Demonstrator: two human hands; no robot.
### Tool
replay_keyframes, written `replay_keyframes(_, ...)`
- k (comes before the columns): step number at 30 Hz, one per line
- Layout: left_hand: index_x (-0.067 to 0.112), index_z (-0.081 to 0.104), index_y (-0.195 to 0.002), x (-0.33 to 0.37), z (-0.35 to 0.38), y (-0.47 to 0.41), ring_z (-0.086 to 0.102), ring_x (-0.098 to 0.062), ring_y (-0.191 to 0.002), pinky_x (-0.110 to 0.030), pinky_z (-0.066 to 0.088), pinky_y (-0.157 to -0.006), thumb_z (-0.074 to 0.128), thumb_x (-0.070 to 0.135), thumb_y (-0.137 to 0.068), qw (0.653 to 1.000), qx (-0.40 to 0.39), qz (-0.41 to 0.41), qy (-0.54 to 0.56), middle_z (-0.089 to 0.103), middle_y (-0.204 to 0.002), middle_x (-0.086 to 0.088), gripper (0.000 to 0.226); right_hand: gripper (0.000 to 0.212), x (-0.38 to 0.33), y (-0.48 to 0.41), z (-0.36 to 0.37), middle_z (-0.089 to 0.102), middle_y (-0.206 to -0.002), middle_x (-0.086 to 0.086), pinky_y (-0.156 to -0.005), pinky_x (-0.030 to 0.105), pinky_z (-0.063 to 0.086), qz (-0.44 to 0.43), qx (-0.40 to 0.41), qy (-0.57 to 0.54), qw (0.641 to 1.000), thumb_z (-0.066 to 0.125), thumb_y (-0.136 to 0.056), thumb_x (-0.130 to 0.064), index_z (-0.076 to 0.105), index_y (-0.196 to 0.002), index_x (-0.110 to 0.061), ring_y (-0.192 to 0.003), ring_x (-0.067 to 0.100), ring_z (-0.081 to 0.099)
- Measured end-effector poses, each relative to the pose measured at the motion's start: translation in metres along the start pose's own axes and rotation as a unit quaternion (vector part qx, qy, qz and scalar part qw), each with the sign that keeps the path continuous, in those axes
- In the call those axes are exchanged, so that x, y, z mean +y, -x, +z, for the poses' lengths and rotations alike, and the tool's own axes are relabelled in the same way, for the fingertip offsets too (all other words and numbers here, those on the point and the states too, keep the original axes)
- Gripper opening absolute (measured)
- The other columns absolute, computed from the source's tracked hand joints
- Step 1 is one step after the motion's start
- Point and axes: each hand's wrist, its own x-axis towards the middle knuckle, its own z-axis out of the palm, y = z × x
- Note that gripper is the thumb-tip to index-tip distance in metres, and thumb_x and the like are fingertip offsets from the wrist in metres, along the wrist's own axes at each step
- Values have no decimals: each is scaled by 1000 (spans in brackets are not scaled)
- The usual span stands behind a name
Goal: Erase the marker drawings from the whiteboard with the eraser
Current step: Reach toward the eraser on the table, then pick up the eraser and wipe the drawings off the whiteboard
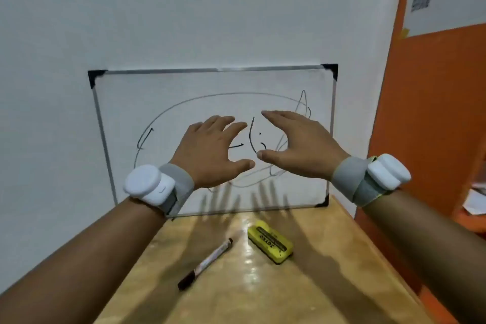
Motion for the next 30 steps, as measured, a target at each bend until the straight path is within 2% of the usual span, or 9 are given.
replay_keyframes(10,36,30,-151,1,93,69,32,-22,-143,-46,28,-110,48,76,-79,991,-131,-31,9,37,-157,4,84,82,10,67,88,36,-158,-1,-112,46,35,71,-147,21,986,59,-82,-64,30,-151,-30,-143,23,32)
replay_keyframes(13,36,29,-152,-2,123,76,37,-25,-140,-47,34,-105,50,77,-77,982,-178,-55,20,36,-157,4,87,80,17,74,118,41,-154,2,-108,45,39,93,-194,18,976,60,-81,-63,35,-149,-28,-139,26,38)
replay_keyframes(17,37,27,-152,-6,170,86,46,-27,-133,-45,41,-100,56,74,-75,963,-253,-87,43,43,-152,2,91,69,25,82,162,60,-126,8,-90,41,50,123,-233,46,964,61,-75,-64,58,-129,-20,-117,31,54)
replay_keyframes(20,38,25,-151,-7,182,90,48,-28,-130,-43,43,-98,55,76,-72,960,-261,-91,43,49,-146,1,93,53,29,86,175,65,-105,7,-71,35,47,131,-251,50,958,62,-73,-61,66,-105,-19,-95,28,57)
replay_keyframes(24,39,22,-152,-10,178,79,50,-28,-128,-43,42,-96,54,81,-66,960,-264,-84,42,52,-143,1,101,43,32,82,175,62,-89,1,-60,31,38,138,-233,24,962,62,-67,-54,65,-97,-23,-87,27,58)
replay_keyframes(27,37,20,-153,-9,163,63,50,-29,-127,-45,41,-95,56,79,-68,969,-231,-71,43,53,-141,-1,101,38,32,71,156,54,-82,-1,-55,29,34,134,-173,-7,976,61,-61,-52,60,-87,-24,-80,27,56)
replay_keyframes(30,34,17,-155,-7,138,37,46,-31,-130,-47,40,-98,58,75,-71,985,-164,-48,23,48,-147,-3,101,47,38,50,126,56,-95,2,-64,32,38,126,-90,-11,988,70,-66,-37,61,-110,-27,-87,28,56)
